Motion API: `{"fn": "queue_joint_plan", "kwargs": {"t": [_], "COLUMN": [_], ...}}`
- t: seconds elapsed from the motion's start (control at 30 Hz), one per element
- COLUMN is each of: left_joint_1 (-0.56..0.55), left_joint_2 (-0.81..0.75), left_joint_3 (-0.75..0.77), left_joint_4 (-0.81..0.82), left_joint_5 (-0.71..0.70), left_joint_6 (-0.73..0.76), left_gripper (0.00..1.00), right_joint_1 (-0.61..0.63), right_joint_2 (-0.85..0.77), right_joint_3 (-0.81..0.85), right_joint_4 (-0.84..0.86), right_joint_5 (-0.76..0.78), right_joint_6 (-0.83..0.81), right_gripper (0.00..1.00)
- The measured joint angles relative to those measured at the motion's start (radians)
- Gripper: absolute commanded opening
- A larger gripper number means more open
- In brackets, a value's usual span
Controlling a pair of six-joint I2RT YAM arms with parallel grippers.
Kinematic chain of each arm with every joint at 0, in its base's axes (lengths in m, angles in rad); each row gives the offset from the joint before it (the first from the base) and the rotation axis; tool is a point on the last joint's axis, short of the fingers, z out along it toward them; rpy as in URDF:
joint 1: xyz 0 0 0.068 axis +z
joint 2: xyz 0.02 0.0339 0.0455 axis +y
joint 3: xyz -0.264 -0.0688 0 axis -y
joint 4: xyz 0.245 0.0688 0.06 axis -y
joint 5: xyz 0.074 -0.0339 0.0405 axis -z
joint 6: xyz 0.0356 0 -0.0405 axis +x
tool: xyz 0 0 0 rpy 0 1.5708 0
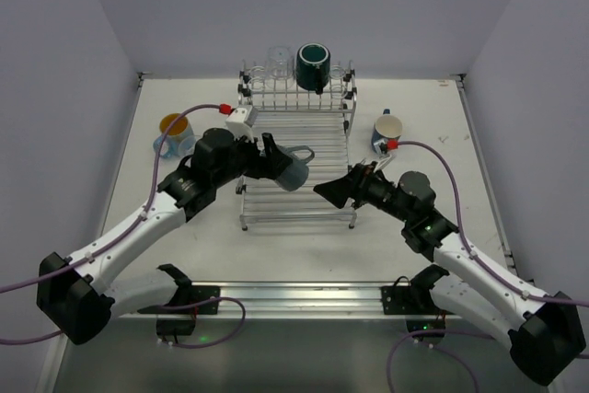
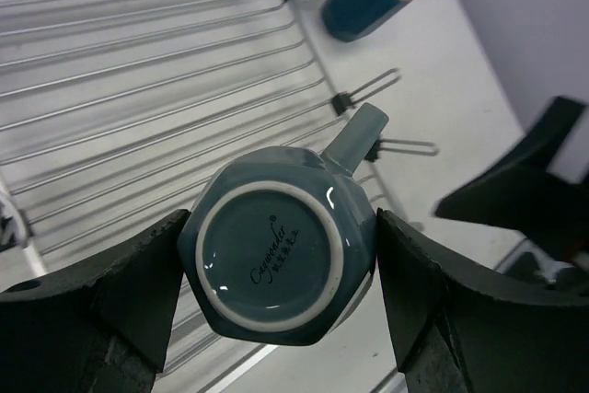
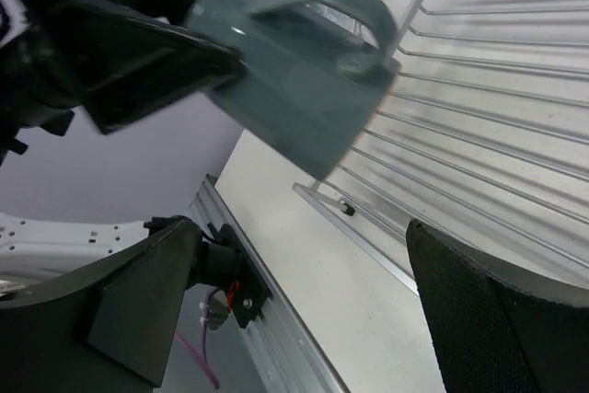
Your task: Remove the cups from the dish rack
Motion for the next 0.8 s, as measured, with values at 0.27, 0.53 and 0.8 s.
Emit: {"fn": "queue_joint_plan", "kwargs": {"t": [0.27,0.53,0.8], "left_joint_1": [0.0,-0.006,-0.049], "left_joint_2": [-0.153,-0.149,-0.151], "left_joint_3": [-0.103,-0.215,-0.261], "left_joint_4": [0.262,0.415,0.526], "left_joint_5": [0.166,0.27,0.293], "left_joint_6": [-0.192,-0.327,-0.405], "left_gripper": [0.0,0.0,0.0], "right_joint_1": [0.029,0.129,0.172], "right_joint_2": [0.039,0.071,0.103], "right_joint_3": [-0.076,-0.075,-0.064], "right_joint_4": [0.185,0.311,0.423], "right_joint_5": [-0.021,-0.046,-0.013], "right_joint_6": [0.074,0.069,0.062], "right_gripper": [0.99,0.84,0.72]}}
